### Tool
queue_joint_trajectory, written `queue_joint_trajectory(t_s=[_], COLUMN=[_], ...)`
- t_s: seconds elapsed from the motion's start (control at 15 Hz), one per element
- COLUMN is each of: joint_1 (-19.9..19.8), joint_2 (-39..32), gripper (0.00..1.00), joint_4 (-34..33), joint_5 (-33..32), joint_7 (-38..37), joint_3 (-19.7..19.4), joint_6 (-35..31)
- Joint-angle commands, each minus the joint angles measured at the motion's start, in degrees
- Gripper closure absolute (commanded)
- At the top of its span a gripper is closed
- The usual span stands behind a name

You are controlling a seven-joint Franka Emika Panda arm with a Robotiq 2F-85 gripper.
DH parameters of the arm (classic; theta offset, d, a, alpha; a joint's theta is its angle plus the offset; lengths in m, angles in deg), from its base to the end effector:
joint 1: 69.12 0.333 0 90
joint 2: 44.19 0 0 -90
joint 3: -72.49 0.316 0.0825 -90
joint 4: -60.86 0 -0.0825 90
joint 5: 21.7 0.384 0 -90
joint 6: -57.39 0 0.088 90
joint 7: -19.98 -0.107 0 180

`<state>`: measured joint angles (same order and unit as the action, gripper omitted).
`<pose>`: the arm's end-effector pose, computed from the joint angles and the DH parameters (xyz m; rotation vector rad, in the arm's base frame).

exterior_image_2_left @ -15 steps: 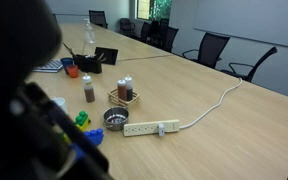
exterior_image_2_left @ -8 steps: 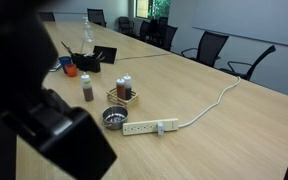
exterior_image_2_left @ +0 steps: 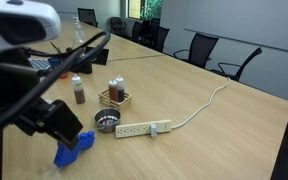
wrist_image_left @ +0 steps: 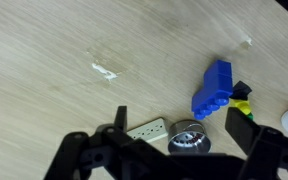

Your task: Move the white cup to the right of the blue legos

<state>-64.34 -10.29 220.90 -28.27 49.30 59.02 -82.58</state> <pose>0.3596 -0.0489 0.3934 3.0099 0.7098 0.3663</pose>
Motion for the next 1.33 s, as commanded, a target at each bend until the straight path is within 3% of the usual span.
queue_joint_trajectory(t_s=[0.0,0.2,0.4,0.93,1.27], joint_1=[-0.70,-0.71,0.46,4.18,5.70], joint_2=[0.01,0.09,-2.72,-16.56,-23.25], gripper=[0.00,0.00,0.00,0.00,0.00], joint_4=[-0.12,-0.12,-0.07,-0.15,-1.01], joint_5=[0.63,0.62,-0.34,-2.08,-2.42], joint_7=[0.61,0.72,-0.25,-4.51,-4.39], joint_3=[0.63,0.59,3.09,12.17,15.51], joint_6=[0.16,0.16,-2.11,-13.32,-19.23])
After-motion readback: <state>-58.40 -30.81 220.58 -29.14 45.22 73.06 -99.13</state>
